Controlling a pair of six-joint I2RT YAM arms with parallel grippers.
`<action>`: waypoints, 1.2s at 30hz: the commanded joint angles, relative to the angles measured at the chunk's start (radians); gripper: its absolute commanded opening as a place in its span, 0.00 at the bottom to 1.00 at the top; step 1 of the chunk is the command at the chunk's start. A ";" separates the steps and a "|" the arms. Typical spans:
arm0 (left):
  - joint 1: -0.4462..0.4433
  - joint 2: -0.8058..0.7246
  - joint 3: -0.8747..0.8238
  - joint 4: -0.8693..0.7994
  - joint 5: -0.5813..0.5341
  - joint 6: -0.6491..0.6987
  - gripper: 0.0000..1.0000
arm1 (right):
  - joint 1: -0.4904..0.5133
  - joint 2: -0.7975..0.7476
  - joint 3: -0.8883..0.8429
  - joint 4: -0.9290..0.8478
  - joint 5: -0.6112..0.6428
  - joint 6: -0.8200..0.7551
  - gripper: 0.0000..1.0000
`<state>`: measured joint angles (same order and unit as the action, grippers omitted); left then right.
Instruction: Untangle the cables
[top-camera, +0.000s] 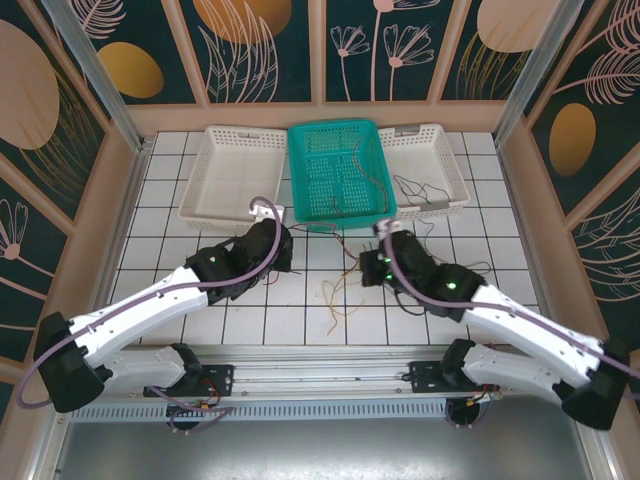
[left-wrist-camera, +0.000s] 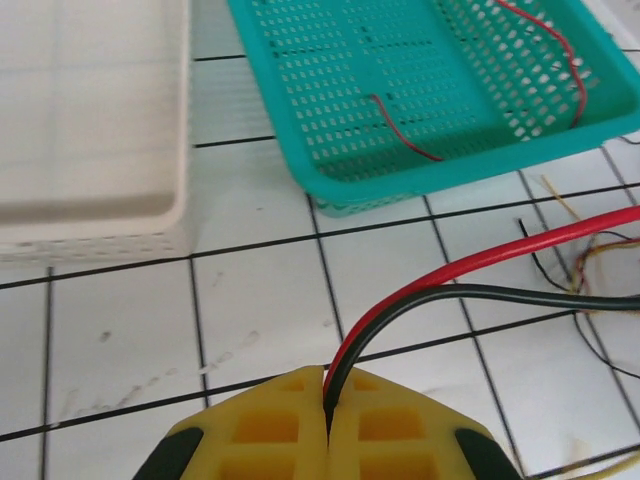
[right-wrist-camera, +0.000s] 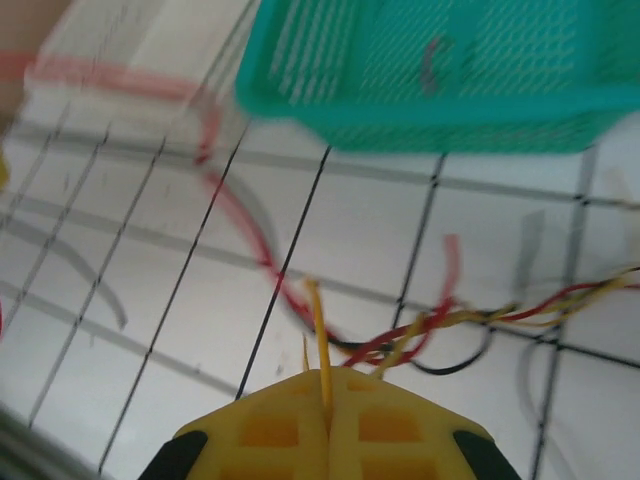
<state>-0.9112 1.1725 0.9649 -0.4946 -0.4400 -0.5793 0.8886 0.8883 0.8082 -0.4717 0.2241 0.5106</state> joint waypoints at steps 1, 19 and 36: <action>-0.006 -0.042 -0.025 -0.121 -0.143 0.017 0.00 | -0.148 -0.134 0.032 -0.076 0.096 0.043 0.00; 0.105 -0.256 0.092 -0.410 -0.401 0.092 0.00 | -0.463 -0.330 0.141 -0.247 0.310 0.057 0.00; 0.104 -0.250 0.147 -0.380 -0.313 0.117 0.00 | -0.480 -0.321 0.139 -0.166 0.178 0.037 0.00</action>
<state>-0.8112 0.9237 1.1076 -0.8921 -0.8001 -0.4808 0.4152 0.5663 0.9283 -0.6933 0.4702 0.5564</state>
